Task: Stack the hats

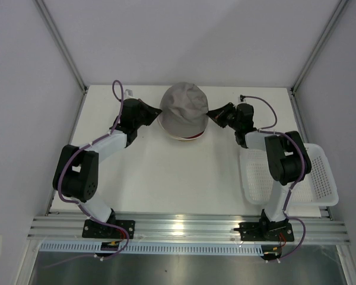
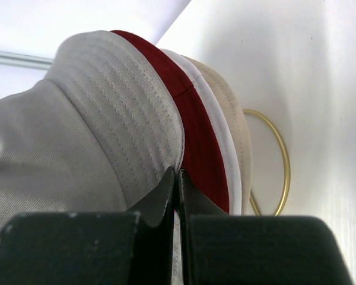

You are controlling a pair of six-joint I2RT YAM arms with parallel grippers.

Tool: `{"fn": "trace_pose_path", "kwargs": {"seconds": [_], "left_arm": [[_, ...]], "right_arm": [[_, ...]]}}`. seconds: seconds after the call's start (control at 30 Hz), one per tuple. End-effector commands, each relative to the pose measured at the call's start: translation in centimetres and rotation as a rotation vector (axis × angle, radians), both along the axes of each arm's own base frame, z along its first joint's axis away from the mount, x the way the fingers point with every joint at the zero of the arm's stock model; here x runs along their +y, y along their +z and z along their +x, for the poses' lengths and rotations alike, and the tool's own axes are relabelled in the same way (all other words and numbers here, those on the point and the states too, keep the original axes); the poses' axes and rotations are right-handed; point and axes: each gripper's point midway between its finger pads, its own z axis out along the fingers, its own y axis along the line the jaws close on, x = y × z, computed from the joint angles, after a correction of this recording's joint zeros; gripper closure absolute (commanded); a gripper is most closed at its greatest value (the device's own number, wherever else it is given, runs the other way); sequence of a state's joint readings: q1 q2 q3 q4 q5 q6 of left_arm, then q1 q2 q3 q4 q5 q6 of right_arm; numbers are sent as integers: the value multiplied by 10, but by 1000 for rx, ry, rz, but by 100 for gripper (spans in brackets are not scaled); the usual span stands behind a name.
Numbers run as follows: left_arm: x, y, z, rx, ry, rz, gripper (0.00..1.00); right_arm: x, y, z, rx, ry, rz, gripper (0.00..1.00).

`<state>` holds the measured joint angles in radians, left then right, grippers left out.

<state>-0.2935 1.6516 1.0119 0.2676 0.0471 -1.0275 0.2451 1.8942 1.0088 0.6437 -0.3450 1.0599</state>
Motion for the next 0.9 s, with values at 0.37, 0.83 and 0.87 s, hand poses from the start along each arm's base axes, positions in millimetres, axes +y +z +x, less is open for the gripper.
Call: {"fn": "trace_pose_path", "kwargs": {"seconds": [0.37,0.83,0.87], "left_arm": [[25,-7,-13,18,-6,217,99],[42,28,56,-51,-239,384,99],[42,31,61,-53,-241,395,99]], "right_arm": [[-11,13,-7,-46,47,-100,63],[-32,125,12,-346,-21,-115,24],[-28,136,17,-376,-12,-83,24]]}}
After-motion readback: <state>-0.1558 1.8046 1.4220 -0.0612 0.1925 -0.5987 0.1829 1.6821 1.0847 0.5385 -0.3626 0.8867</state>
